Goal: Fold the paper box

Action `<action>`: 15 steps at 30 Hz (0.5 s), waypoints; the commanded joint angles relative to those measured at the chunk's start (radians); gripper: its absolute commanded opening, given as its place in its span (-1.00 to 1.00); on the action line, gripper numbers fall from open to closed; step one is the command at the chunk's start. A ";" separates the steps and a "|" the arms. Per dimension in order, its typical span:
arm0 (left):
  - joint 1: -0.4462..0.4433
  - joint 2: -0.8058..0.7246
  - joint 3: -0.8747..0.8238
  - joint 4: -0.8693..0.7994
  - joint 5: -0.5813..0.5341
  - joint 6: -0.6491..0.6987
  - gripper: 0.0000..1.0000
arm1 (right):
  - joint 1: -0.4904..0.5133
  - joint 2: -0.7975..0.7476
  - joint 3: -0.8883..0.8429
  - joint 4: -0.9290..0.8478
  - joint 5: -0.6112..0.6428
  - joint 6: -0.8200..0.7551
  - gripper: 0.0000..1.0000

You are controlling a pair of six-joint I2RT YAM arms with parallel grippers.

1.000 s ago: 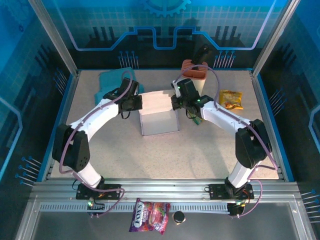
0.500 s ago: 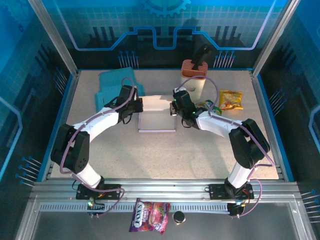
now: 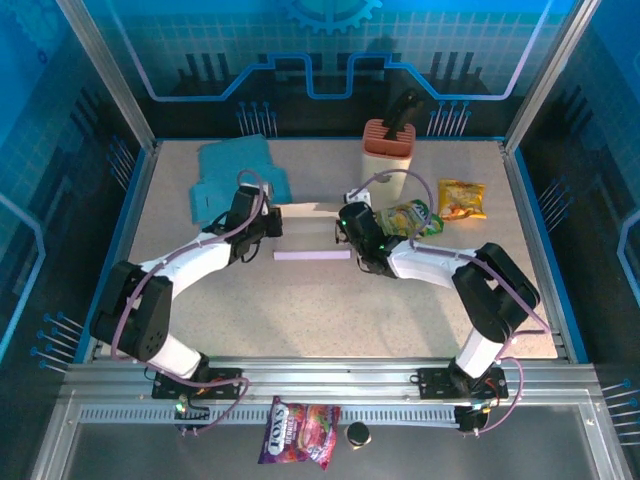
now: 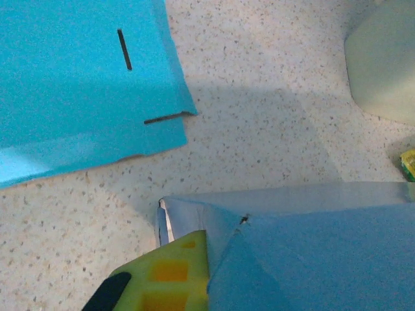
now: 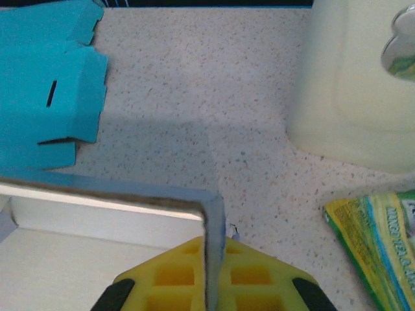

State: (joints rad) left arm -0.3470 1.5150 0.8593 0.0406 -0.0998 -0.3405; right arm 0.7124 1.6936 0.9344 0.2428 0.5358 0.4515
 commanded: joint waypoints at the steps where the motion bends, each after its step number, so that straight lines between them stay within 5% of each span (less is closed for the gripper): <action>1: -0.042 -0.043 -0.058 0.106 0.143 -0.003 -1.00 | 0.064 -0.014 -0.049 0.102 -0.039 -0.020 -1.00; 6: -0.066 -0.065 -0.124 0.128 0.112 -0.004 -1.00 | 0.086 -0.039 -0.092 0.082 -0.019 -0.027 -0.98; 15: -0.116 -0.098 -0.141 0.071 -0.019 0.006 -1.00 | 0.088 -0.165 -0.013 -0.289 -0.091 0.184 -0.09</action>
State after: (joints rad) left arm -0.4320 1.4448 0.7300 0.1238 -0.1394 -0.3397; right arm 0.7757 1.5845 0.8700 0.1043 0.5346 0.5354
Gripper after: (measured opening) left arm 0.051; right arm 0.439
